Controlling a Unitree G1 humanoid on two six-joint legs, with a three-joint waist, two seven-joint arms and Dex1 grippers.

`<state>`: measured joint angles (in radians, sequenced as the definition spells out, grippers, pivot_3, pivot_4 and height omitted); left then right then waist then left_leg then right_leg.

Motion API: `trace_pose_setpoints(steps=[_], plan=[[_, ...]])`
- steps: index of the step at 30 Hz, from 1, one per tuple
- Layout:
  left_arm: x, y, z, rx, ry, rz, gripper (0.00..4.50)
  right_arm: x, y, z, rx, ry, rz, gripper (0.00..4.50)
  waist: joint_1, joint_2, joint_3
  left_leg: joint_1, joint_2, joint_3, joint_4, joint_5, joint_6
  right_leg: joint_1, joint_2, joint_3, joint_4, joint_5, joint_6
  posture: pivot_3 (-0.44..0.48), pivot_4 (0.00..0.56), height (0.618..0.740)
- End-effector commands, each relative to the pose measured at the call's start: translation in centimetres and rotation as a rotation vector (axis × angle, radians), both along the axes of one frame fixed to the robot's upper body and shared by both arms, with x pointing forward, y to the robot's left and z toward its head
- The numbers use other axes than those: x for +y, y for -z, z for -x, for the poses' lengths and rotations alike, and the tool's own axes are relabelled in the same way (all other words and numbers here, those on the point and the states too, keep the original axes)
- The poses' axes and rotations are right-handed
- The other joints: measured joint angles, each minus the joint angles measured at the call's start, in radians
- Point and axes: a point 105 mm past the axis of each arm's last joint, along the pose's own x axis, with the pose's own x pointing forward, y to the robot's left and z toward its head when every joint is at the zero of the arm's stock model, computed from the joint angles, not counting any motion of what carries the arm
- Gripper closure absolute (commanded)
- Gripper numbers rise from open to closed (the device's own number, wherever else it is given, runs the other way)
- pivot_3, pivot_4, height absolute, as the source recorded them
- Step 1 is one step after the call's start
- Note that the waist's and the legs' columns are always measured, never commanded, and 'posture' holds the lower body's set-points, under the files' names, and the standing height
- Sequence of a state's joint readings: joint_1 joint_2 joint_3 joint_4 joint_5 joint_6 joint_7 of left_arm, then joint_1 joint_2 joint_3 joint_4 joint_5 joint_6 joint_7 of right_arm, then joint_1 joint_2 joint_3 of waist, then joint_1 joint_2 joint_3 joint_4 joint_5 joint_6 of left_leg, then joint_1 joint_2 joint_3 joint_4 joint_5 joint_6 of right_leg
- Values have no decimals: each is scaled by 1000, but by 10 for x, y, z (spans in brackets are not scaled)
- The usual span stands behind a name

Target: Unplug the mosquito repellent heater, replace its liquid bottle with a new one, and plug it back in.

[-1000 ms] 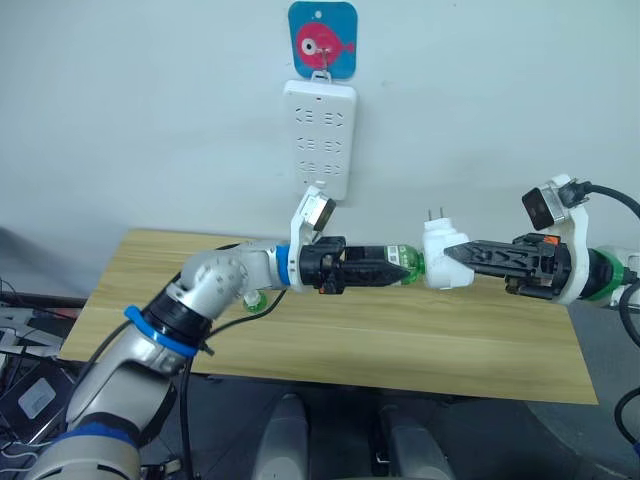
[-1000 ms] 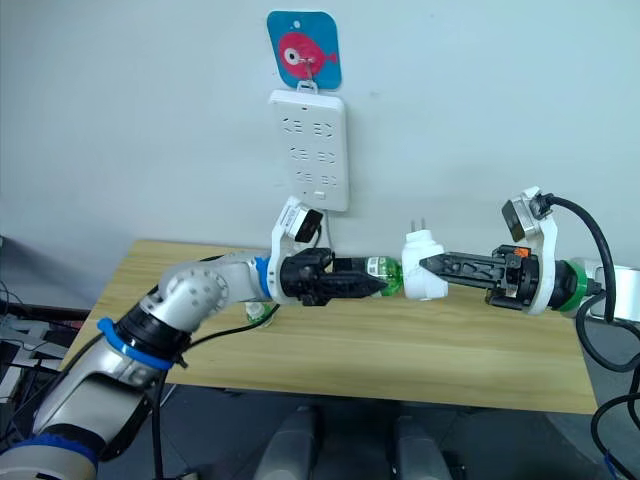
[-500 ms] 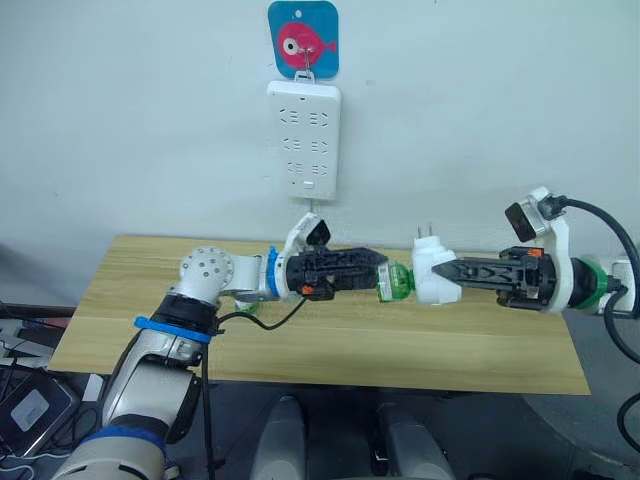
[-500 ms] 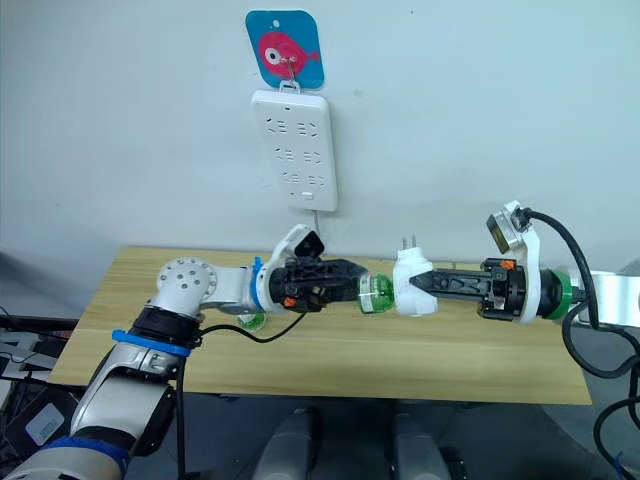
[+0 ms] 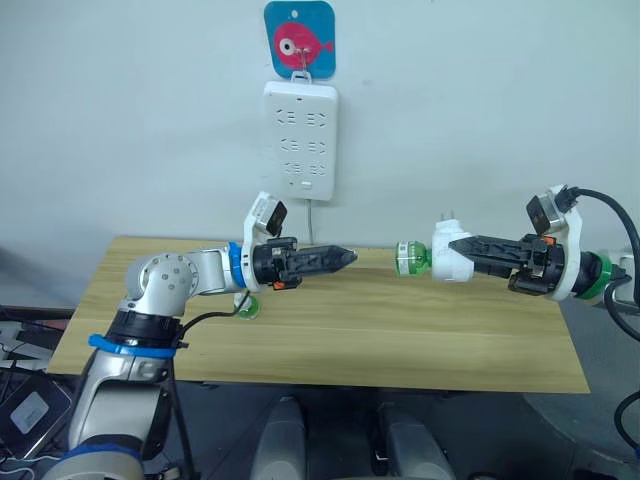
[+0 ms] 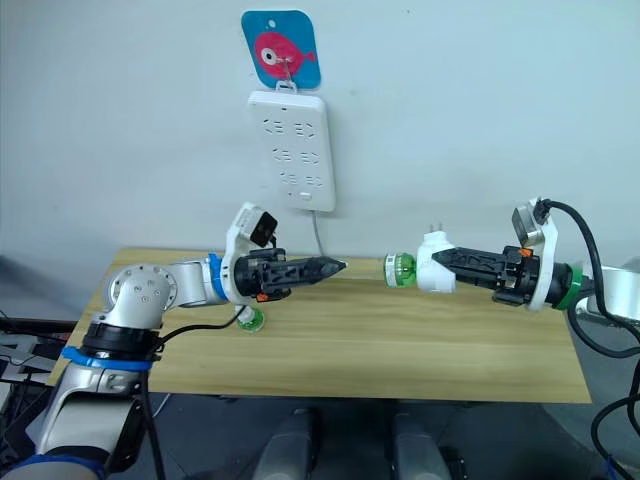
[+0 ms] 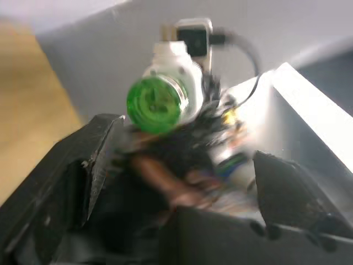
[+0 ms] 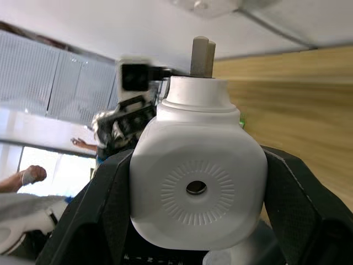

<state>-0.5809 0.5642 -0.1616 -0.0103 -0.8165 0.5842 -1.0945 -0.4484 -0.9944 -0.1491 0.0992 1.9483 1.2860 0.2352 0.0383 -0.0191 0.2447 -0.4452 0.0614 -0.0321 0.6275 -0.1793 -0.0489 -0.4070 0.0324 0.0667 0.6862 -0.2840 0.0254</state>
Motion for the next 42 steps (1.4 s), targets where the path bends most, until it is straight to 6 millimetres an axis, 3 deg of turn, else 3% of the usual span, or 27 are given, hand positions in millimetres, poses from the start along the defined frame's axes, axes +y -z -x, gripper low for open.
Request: trace_pose_setpoints(steps=[1,6,12,23,35,42], plan=[[-20,-5,2,-731,-37,-75,32,1,-17,-1,-52,-14,-36,1504,19,0,0,0,0,2,0,0,0,0,0,1,-2,1,-1,202,236,740],[-32,11,3,-1261,-15,-94,32,10,-19,-1,-60,-52,-40,1504,42,0,0,-2,0,6,1,0,0,-1,0,6,-7,5,2,205,236,740],[-39,6,-3,-1480,-53,-33,32,19,-20,3,-73,-96,-41,1504,44,0,0,-6,0,6,2,0,0,-3,-1,5,-7,6,3,198,235,740],[-45,-12,-3,-1609,-103,72,32,24,-19,6,-88,-109,-50,1504,42,0,0,-6,1,6,2,0,0,-3,0,5,-5,6,4,183,233,740],[-32,-13,-11,-1551,-190,73,32,14,-30,0,-109,-64,-80,1504,42,0,0,-5,1,6,2,0,0,-3,0,5,-5,7,5,183,227,740],[-28,-15,-10,-1556,-198,86,32,16,-25,0,-93,-72,-77,1504,42,0,0,-5,1,6,2,0,0,-3,0,5,-5,7,5,192,221,740]])
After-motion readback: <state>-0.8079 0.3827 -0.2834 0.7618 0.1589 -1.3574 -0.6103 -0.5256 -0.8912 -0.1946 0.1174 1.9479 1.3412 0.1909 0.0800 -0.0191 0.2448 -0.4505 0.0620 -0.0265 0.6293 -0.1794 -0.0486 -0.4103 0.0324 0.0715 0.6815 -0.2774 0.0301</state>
